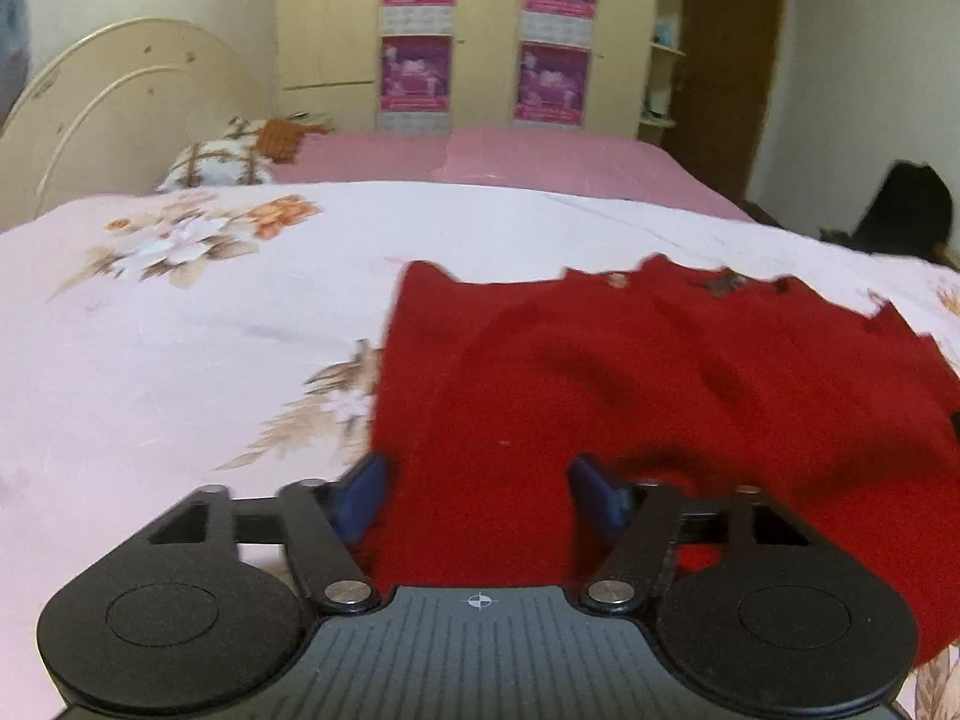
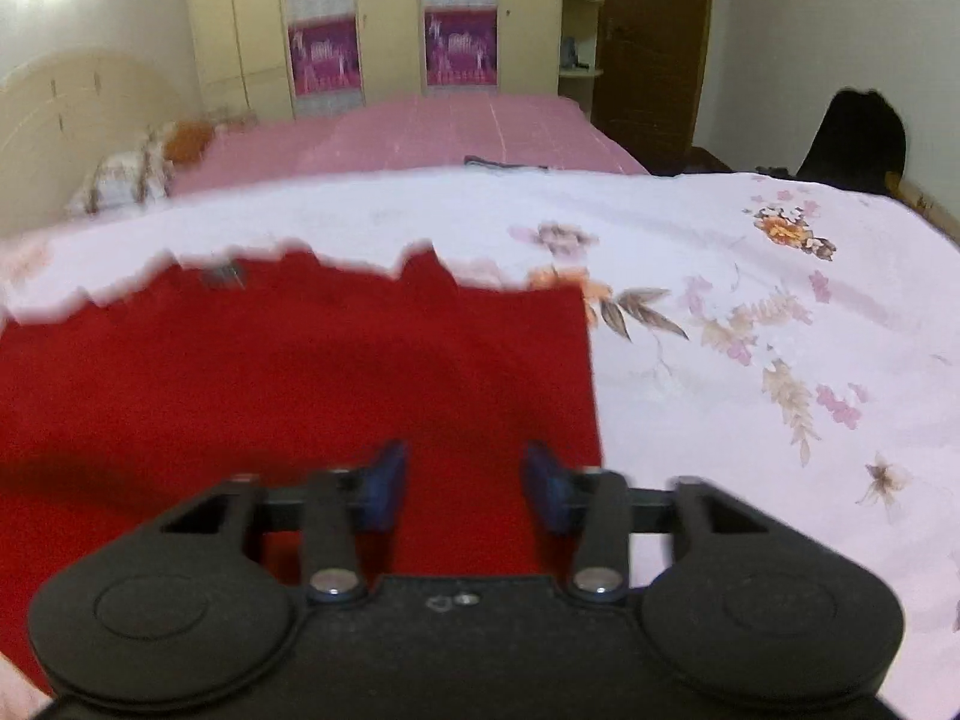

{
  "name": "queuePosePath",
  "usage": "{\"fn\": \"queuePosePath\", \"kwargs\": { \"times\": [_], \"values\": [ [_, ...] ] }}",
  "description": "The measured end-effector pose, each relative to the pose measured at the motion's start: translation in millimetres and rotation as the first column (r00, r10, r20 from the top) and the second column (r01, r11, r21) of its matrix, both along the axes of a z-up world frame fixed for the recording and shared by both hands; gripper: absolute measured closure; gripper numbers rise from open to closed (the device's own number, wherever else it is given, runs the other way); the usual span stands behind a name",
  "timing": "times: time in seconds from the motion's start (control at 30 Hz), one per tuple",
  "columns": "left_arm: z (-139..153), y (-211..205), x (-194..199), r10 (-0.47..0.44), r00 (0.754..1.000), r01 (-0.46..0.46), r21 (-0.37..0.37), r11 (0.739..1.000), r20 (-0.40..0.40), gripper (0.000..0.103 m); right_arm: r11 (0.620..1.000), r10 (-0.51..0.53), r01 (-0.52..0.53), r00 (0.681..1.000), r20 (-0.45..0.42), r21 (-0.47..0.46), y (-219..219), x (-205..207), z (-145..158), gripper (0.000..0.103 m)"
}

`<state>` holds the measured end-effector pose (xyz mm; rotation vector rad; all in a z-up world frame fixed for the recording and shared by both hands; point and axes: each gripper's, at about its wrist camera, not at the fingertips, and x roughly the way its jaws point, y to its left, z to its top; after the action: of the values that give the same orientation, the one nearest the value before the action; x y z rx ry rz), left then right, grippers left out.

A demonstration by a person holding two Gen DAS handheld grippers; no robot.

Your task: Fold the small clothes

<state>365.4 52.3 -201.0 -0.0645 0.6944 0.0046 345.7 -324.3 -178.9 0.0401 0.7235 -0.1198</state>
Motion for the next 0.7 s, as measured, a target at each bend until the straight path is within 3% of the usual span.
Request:
{"fn": "queuePosePath", "kwargs": {
  "times": [0.07, 0.13, 0.2, 0.23, 0.27, 0.3, 0.37, 0.47, 0.57, 0.63, 0.7],
  "values": [
    [1, 4, 0, 0.000, 1.000, 0.000, 0.009, 1.000, 0.002, 0.049, 1.000, -0.013, 0.013, 1.000, 0.001, -0.007, -4, 0, 2, 0.081],
    [6, 4, 0, 0.000, 1.000, 0.000, -0.001, 1.000, -0.004, 0.049, 0.999, -0.020, 0.020, 1.000, -0.003, 0.041, -13, 1, 6, 0.082],
    [17, -2, 0, -0.021, 1.000, 0.021, -0.010, 1.000, 0.023, 0.049, 0.997, -0.001, 0.000, 1.000, 0.020, 0.079, -17, 1, 13, 0.069],
    [22, -5, 1, -0.028, 0.999, 0.028, -0.007, 1.000, 0.040, 0.049, 0.996, 0.005, -0.008, 0.999, 0.034, 0.093, -18, 4, 16, 0.068],
    [25, -8, 5, -0.038, 0.998, 0.038, -0.004, 0.999, 0.047, 0.043, 0.994, 0.013, -0.017, 0.999, 0.042, 0.109, -20, 8, 19, 0.067],
    [28, -11, 12, -0.049, 0.998, 0.049, -0.001, 0.999, 0.045, 0.020, 0.992, 0.022, -0.027, 0.999, 0.045, 0.120, -22, 14, 21, 0.063],
    [30, -19, 26, -0.054, 0.997, 0.052, 0.025, 0.998, 0.062, 0.005, 0.993, 0.025, -0.030, 0.999, 0.044, 0.118, -23, 26, 24, 0.055],
    [27, -29, 47, -0.084, 0.995, 0.081, 0.062, 0.995, 0.048, 0.005, 0.990, 0.038, -0.044, 0.998, 0.046, 0.134, -25, 46, 24, 0.052],
    [18, -32, 68, -0.078, 0.997, 0.077, 0.052, 0.996, 0.014, 0.005, 0.986, 0.056, -0.058, 0.998, 0.018, 0.156, -26, 64, 18, 0.055],
    [14, -33, 76, -0.078, 0.997, 0.077, 0.041, 0.996, 0.003, 0.012, 0.987, 0.071, -0.071, 0.997, 0.006, 0.143, -24, 73, 14, 0.055],
    [8, -35, 86, -0.096, 0.995, 0.097, 0.036, 0.995, -0.030, 0.054, 0.988, 0.082, -0.079, 0.997, -0.014, 0.132, -22, 80, 9, 0.060]
  ]
}}
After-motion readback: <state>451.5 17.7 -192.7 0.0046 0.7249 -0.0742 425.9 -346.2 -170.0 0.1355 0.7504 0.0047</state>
